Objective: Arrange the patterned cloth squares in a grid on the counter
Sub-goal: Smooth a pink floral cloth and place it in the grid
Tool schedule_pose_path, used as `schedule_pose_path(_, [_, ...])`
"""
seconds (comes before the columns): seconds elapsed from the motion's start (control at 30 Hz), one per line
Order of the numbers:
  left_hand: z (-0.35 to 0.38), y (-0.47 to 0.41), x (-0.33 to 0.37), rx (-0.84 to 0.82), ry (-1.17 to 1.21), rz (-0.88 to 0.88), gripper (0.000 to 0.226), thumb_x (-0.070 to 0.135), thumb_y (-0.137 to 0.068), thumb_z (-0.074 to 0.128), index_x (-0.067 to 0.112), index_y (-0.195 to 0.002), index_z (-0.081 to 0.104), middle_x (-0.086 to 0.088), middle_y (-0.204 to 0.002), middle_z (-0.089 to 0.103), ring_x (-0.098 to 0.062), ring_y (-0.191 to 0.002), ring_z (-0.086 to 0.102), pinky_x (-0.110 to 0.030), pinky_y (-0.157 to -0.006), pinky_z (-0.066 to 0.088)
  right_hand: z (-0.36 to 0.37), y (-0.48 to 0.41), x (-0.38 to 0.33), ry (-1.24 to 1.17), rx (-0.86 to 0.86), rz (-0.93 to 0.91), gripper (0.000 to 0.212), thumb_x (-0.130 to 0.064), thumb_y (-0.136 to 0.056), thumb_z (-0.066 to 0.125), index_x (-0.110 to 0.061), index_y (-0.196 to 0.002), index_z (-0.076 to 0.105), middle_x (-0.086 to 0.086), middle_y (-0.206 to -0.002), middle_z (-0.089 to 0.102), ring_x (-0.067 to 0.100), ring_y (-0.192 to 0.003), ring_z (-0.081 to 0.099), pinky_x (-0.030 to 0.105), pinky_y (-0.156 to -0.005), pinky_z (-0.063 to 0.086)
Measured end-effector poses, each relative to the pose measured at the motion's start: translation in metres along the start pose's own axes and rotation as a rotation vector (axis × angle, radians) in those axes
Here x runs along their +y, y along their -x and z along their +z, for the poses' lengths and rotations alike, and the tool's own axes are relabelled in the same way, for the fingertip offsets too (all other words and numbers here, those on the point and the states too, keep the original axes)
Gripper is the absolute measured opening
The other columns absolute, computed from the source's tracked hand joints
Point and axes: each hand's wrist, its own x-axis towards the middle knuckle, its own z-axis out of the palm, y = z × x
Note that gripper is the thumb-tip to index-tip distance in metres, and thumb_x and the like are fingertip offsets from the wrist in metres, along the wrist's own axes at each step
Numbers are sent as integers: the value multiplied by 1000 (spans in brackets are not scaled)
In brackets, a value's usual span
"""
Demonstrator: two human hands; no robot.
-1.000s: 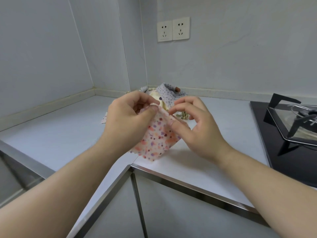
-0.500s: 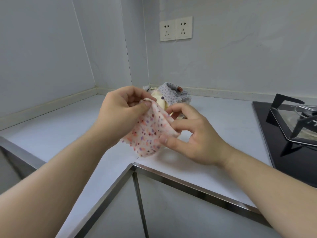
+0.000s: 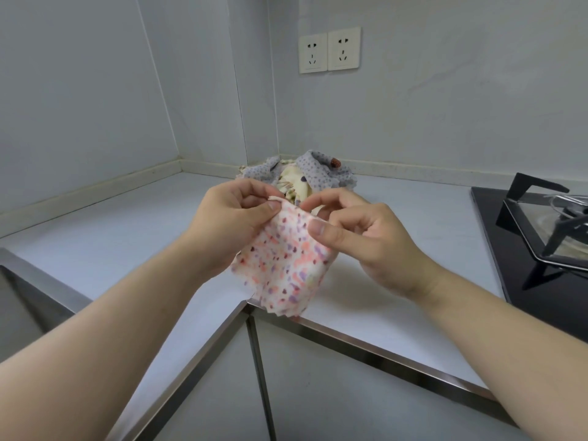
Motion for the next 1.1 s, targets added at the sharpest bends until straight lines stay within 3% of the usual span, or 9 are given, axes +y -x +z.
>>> schedule_pose_path(0.13, [0, -1, 1, 74, 10, 2, 10, 3, -95, 67, 11, -93, 73, -7, -80, 72, -13, -68, 65, -21, -62, 53, -2, -4, 11, 82, 118, 39, 33, -37, -89, 71, -14, -64, 73, -7, -118, 63, 8, -116, 60, 37, -100, 49])
schedule_pose_path(0.27, [-1, -3, 1, 124, 38, 25, 12, 1, -94, 66, 12, -91, 68, -7, -72, 62, -18, -62, 54, -29, -62, 43, -3, -8, 22, 258, 264, 44, 27, -31, -95, 69, -18, -72, 75, -6, -109, 65, 6, -93, 64, 18, -82, 46])
schedule_pose_path(0.33, [0, -3, 2, 102, 85, 14, 13, -1, -94, 65, 11, -91, 67, -15, -78, 57, -23, -71, 50, -32, -62, 37, -5, -9, 25, 280, 293, 67, 27, -30, -97, 66, -19, -72, 72, -6, -93, 70, 6, -80, 64, 19, -76, 47])
schedule_pose_path(0.5, [3, 1, 4, 68, 53, 63, 18, -9, -93, 62, 9, -88, 63, -26, -89, 69, -25, -79, 59, -28, -69, 50, -7, -7, 28, 407, 344, 32, 28, -36, -96, 67, -19, -75, 71, -8, -70, 70, 10, -67, 63, 23, -63, 49])
schedule_pose_path(0.63, [1, 2, 4, 55, -28, 140, 27, -16, -89, 60, 10, -92, 63, -5, -94, 78, -22, -90, 70, -33, -85, 58, -6, -6, 26, 450, 402, -58, 25, -35, -94, 70, -19, -75, 68, -10, -67, 68, 13, -67, 63, 32, -65, 50])
schedule_pose_path(0.8, [4, 8, 9, 13, -446, 278, 49, -14, -81, 55, 22, -109, 73, 12, -98, 76, 1, -95, 69, -16, -83, 54, -6, -6, 27, 497, 410, -151, 27, -34, -94, 70, -14, -77, 62, -4, -68, 64, 15, -67, 61, 34, -64, 49])
schedule_pose_path(0.9, [9, 13, 15, 55, -697, 347, 44, -3, -82, 58, 28, -105, 78, 21, -93, 71, 7, -88, 64, 0, -71, 45, -6, -6, 26, 558, 387, -218, 26, -29, -94, 71, -12, -78, 61, -3, -69, 61, 12, -71, 56, 25, -63, 45])
schedule_pose_path(1.0, [12, 16, 18, 107, -767, 343, 24, 0, -84, 59, 20, -80, 73, 16, -73, 66, -4, -70, 62, -6, -53, 42, -4, -4, 24, 560, 358, -231, 22, -28, -95, 70, -12, -82, 61, -4, -71, 60, 4, -75, 55, 21, -65, 44])
schedule_pose_path(1.1, [14, 15, 19, 129, -726, 282, 20, 2, -84, 56, 16, -76, 68, 5, -70, 67, -15, -62, 58, -15, -48, 42, -3, -3, 22, 520, 319, -216, 19, -29, -95, 70, -13, -88, 62, -5, -77, 63, 3, -78, 58, 22, -68, 47])
